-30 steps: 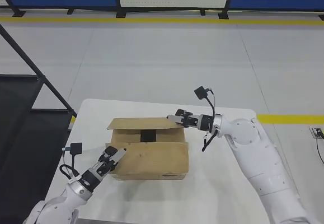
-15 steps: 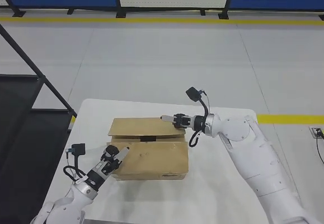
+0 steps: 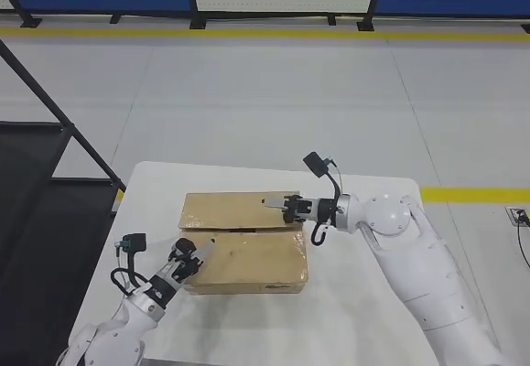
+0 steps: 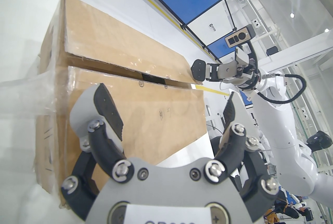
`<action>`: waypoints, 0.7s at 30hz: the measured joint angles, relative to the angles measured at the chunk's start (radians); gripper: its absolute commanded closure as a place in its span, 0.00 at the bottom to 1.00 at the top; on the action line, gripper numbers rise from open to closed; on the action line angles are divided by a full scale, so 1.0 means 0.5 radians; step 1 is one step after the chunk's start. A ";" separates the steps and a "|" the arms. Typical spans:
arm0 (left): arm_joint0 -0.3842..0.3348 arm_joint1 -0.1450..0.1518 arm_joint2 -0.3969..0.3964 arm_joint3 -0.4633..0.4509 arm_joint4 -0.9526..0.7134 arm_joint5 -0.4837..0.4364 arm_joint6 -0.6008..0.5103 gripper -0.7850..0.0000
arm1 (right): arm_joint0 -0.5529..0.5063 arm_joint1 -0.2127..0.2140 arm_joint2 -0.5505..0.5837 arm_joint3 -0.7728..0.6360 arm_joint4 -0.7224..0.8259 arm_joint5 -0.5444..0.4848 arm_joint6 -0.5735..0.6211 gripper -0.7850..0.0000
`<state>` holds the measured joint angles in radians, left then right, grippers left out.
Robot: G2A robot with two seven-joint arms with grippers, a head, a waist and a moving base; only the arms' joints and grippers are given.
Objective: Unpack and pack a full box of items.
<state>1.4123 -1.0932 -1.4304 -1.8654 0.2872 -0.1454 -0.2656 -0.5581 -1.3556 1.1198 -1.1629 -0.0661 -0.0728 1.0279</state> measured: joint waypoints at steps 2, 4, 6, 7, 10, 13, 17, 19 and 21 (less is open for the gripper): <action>-0.004 -0.002 0.005 0.003 0.003 0.003 0.002 0.00 | -0.015 0.003 -0.002 -0.009 0.044 -0.034 0.053 0.00; -0.008 -0.005 0.009 0.004 0.005 0.006 0.000 0.00 | -0.034 0.007 0.005 -0.013 0.095 -0.080 0.098 0.00; -0.010 -0.007 0.011 0.003 0.009 0.003 -0.003 0.00 | -0.054 0.012 0.006 -0.018 0.129 -0.109 0.136 0.00; -0.011 -0.007 0.011 0.003 0.009 0.002 -0.002 0.00 | -0.061 0.014 0.006 -0.018 0.136 -0.114 0.144 0.00; -0.010 -0.011 0.011 0.001 0.009 0.002 0.003 0.00 | -0.076 0.018 -0.004 -0.004 0.130 -0.117 0.129 0.00; -0.010 -0.013 0.009 -0.001 0.011 -0.001 0.007 0.00 | -0.076 0.019 -0.013 0.040 0.124 -0.117 0.082 0.00; 0.011 -0.015 -0.050 -0.041 -0.037 -0.004 0.046 0.00 | -0.070 0.019 -0.017 0.101 0.169 -0.168 0.077 0.00; 0.050 -0.011 -0.126 -0.072 -0.058 -0.015 0.078 0.00 | -0.075 0.022 -0.022 0.109 0.168 -0.224 0.081 0.00; 0.097 -0.006 -0.217 -0.087 -0.081 -0.014 0.107 0.00 | -0.095 0.026 -0.021 0.100 0.182 -0.283 0.077 0.00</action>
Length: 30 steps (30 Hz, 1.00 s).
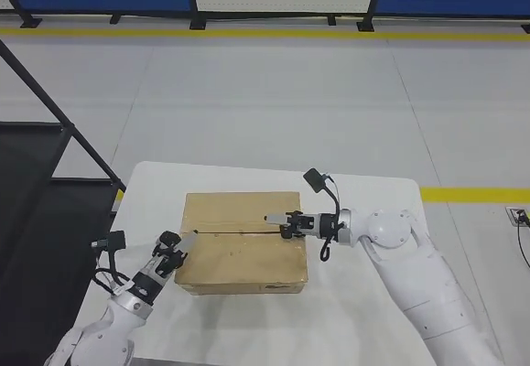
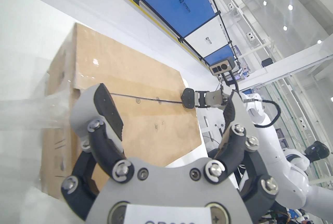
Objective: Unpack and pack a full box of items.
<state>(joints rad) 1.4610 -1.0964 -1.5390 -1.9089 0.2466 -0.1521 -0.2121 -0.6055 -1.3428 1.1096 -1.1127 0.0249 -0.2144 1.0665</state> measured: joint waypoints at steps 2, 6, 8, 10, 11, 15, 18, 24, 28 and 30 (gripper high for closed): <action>0.038 0.004 -0.079 -0.006 -0.023 -0.004 0.018 0.00 | -0.014 0.004 0.003 -0.007 0.009 -0.030 -0.004 0.00; 0.129 0.010 -0.261 0.022 -0.089 -0.033 0.050 0.00 | -0.025 0.007 -0.002 -0.012 0.006 -0.043 -0.009 0.00; 0.165 0.014 -0.342 0.035 -0.104 -0.050 0.055 0.00 | -0.025 0.007 -0.002 -0.012 0.006 -0.042 -0.009 0.00; 0.186 0.016 -0.397 0.039 -0.094 -0.067 0.057 0.00 | -0.024 0.007 -0.002 -0.012 0.006 -0.042 -0.009 0.00; 0.186 0.016 -0.394 0.039 -0.091 -0.068 0.057 0.00 | -0.024 0.007 -0.002 -0.012 0.006 -0.042 -0.009 0.00; 0.184 0.016 -0.383 0.038 -0.091 -0.066 0.056 0.00 | -0.024 0.007 -0.002 -0.012 0.006 -0.042 -0.009 0.00; 0.185 0.015 -0.382 0.040 -0.093 -0.064 0.055 0.00 | -0.024 0.007 -0.002 -0.012 0.006 -0.042 -0.009 0.00; 0.117 -0.004 -0.301 0.254 -0.290 0.162 0.021 0.00 | -0.024 0.007 -0.002 -0.012 0.006 -0.042 -0.009 0.00; 0.089 -0.014 -0.255 0.399 -0.433 0.182 -0.057 0.00 | -0.024 0.007 -0.002 -0.012 0.006 -0.042 -0.009 0.00; 0.060 -0.019 -0.234 0.483 -0.526 0.198 -0.126 0.00 | -0.024 0.007 -0.002 -0.012 0.006 -0.042 -0.009 0.00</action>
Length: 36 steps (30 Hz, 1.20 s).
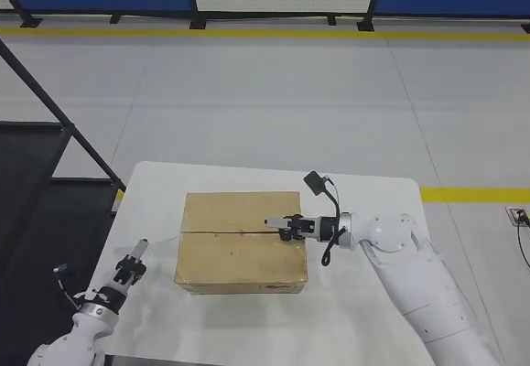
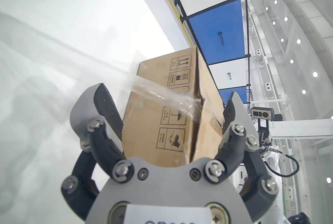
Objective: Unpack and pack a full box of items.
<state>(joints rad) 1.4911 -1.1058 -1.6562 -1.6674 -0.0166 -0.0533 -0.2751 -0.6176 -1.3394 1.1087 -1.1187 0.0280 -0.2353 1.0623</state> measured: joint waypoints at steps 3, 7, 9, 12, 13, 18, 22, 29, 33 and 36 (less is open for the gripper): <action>-0.082 -0.004 0.025 0.138 -0.118 0.085 -0.108 0.00 | 0.000 0.000 0.000 0.000 0.000 0.000 0.000 0.00; -0.267 -0.014 0.083 0.332 -0.233 0.234 -0.179 0.00 | 0.000 0.000 0.000 0.000 0.000 0.000 0.000 0.00; -0.362 -0.023 0.112 0.434 -0.316 0.260 -0.205 0.00 | 0.000 0.000 0.000 0.000 0.000 0.000 0.000 0.00; -0.484 -0.039 0.155 0.576 -0.468 0.310 -0.227 0.00 | 0.000 0.000 0.000 0.000 0.000 0.000 0.000 0.00; -0.517 -0.044 0.167 0.613 -0.502 0.323 -0.222 0.00 | 0.000 0.000 0.000 0.000 0.000 0.000 0.000 0.00; -0.662 -0.066 0.203 0.780 -0.697 0.332 -0.249 0.00 | 0.000 0.000 0.000 0.000 0.000 0.000 0.000 0.00; -0.734 -0.080 0.231 0.841 -0.685 0.297 -0.104 0.00 | 0.000 0.000 0.000 0.000 0.000 0.000 0.000 0.00; -0.752 -0.082 0.175 0.817 -0.749 0.177 -0.056 0.00 | 0.000 0.000 0.000 0.000 0.000 0.000 0.000 0.00; -0.703 -0.080 0.145 0.724 -0.728 0.125 -0.010 0.00 | -0.029 0.001 -0.014 -0.032 -0.024 0.081 -0.066 0.00; -0.660 -0.080 0.123 0.646 -0.717 0.089 0.023 0.00 | -0.024 0.002 -0.016 -0.028 -0.007 0.166 -0.086 0.00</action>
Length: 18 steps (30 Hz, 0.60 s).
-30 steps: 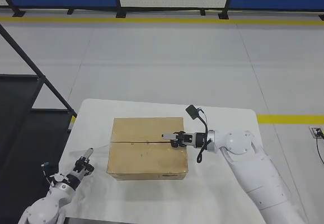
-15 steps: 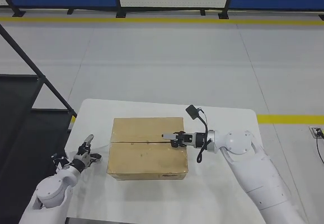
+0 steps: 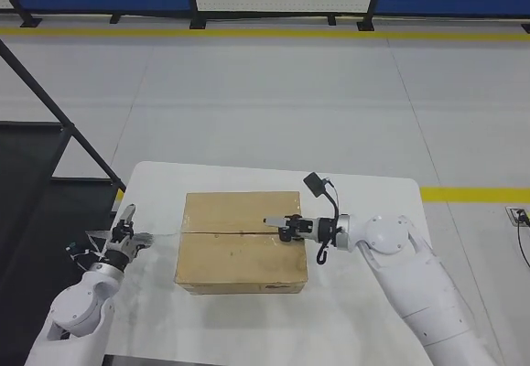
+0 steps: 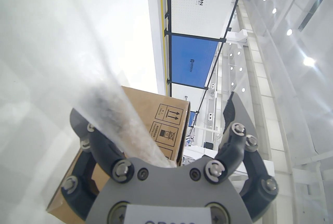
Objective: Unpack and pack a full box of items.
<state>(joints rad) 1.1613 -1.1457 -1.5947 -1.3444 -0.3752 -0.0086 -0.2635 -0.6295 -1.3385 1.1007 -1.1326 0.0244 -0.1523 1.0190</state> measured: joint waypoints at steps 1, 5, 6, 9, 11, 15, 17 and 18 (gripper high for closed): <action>0.017 0.000 -0.005 -0.030 0.012 -0.015 0.013 0.00 | 0.005 0.000 -0.001 0.006 0.008 0.020 0.003 0.00; 0.104 0.001 -0.036 -0.174 0.065 -0.083 0.073 0.00 | 0.031 -0.001 -0.020 0.034 0.018 0.082 0.028 0.00; 0.132 0.002 -0.047 -0.222 0.085 -0.098 0.097 0.00 | 0.037 -0.002 -0.029 0.041 0.021 0.083 0.031 0.00; 0.200 0.001 -0.071 -0.344 0.127 -0.126 0.156 0.00 | 0.048 -0.004 -0.045 0.060 0.027 0.072 0.033 0.00; 0.239 0.001 -0.086 -0.416 0.153 -0.140 0.191 0.00 | 0.054 -0.005 -0.052 0.071 0.031 0.066 0.032 0.00; 0.323 -0.002 -0.120 -0.575 0.189 -0.156 0.256 0.00 | 0.066 -0.006 -0.067 0.092 0.043 0.055 0.040 0.00; 0.348 -0.002 -0.134 -0.630 0.203 -0.157 0.268 0.00 | 0.070 -0.006 -0.074 0.100 0.047 0.050 0.043 0.00; 0.362 -0.002 -0.142 -0.663 0.219 -0.156 0.276 0.00 | 0.073 -0.006 -0.078 0.105 0.049 0.047 0.045 0.00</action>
<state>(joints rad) 1.3421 -1.1469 -1.6655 -1.6758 -0.2659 -0.0864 -0.1254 -0.5927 -1.3416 1.0618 -1.0799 0.0491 -0.1287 1.0416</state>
